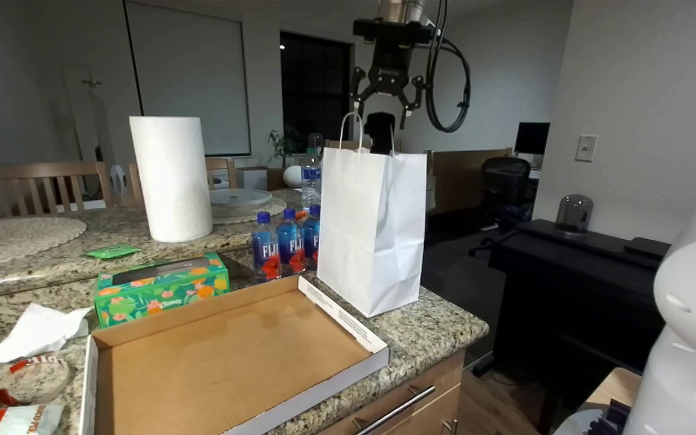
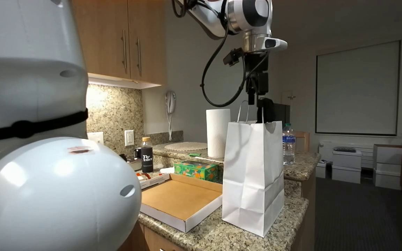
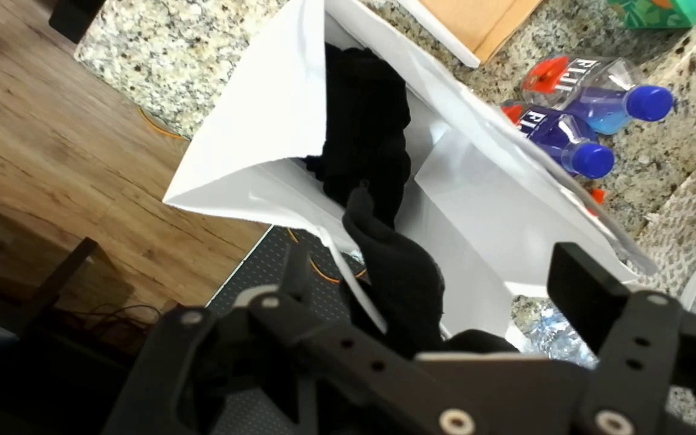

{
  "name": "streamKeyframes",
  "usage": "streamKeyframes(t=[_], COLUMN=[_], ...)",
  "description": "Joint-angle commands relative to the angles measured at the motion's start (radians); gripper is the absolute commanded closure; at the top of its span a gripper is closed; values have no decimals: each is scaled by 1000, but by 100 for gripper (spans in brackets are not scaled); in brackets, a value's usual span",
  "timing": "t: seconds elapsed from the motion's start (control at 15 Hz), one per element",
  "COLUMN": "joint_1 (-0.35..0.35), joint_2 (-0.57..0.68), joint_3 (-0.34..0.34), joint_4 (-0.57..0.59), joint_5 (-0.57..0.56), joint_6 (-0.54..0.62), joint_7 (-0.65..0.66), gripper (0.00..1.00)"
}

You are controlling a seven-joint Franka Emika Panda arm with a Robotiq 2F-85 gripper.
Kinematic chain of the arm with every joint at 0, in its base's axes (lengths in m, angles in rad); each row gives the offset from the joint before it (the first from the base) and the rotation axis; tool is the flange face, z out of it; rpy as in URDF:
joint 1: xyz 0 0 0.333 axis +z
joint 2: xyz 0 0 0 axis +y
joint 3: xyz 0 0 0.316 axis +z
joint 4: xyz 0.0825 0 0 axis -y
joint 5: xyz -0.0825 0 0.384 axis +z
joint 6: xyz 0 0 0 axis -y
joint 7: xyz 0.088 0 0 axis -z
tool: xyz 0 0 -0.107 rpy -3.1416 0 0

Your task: Pick up all the socks from the cover box and put them in the paper bag

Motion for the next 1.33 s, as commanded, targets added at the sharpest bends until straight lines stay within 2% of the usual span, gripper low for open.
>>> streamKeyframes(t=[0.0, 0.13, 0.73, 1.27], joint_1=[9, 13, 11, 8], joint_2=[30, 45, 43, 67], joint_3=[-1, -2, -3, -16], joint_4=[27, 32, -4, -23], joint_5=[47, 71, 62, 50], joint_6=[-35, -35, 188, 239], joint_7=[28, 41, 179, 232], gripper=[0, 0, 0, 0])
